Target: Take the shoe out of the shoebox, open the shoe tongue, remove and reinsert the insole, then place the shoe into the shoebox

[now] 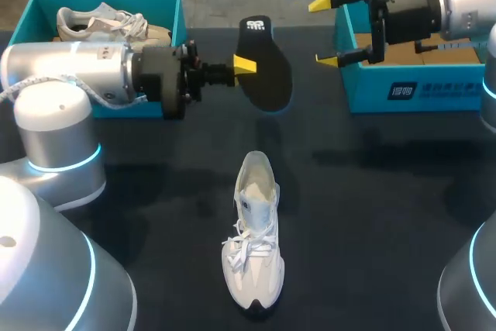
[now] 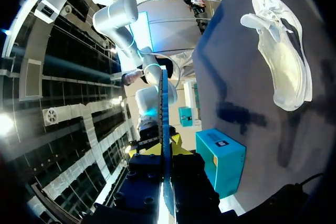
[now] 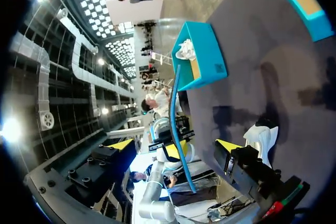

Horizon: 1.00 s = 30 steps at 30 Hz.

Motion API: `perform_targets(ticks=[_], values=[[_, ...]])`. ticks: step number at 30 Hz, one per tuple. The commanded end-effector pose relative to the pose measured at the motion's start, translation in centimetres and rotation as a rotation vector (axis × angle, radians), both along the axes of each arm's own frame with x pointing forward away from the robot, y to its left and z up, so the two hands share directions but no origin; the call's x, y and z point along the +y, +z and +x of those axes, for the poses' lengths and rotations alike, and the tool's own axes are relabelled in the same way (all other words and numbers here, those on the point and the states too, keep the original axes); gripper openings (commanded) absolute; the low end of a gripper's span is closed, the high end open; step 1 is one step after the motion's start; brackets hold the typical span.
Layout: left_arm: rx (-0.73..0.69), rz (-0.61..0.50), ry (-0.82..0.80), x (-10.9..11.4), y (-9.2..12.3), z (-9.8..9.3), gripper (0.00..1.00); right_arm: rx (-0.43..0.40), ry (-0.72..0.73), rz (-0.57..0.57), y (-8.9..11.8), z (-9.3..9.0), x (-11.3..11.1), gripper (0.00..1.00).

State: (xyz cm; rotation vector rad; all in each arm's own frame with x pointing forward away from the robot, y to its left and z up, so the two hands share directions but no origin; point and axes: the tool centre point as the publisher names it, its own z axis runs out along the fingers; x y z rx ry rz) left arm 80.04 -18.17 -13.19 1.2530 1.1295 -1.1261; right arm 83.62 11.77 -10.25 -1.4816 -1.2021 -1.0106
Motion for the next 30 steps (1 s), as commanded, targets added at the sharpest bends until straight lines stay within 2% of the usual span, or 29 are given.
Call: perform_targets(ticks=[1,11,17,24,30], values=[[0.012,0.008,-0.008,1.5,0.2,-0.5,0.0,-0.01,-0.012,0.015,-0.4,-1.1,0.3,1.0],[0.066,0.012,-0.043,3.2,0.3,-1.0,0.0,-0.009,-0.025,0.037,-1.4,-3.3,1.4,1.0],[0.153,-0.003,-0.054,5.3,0.5,-1.2,0.0,-0.005,-0.027,0.036,-1.5,-3.4,1.4,1.0],[0.418,-0.034,-0.076,6.8,0.9,-1.8,0.0,-0.005,-0.027,0.036,-1.5,-3.4,1.4,1.0],[0.662,-0.01,-0.127,7.5,1.8,-2.4,0.0,-0.005,-0.027,0.036,-1.5,-3.4,1.4,1.0]])
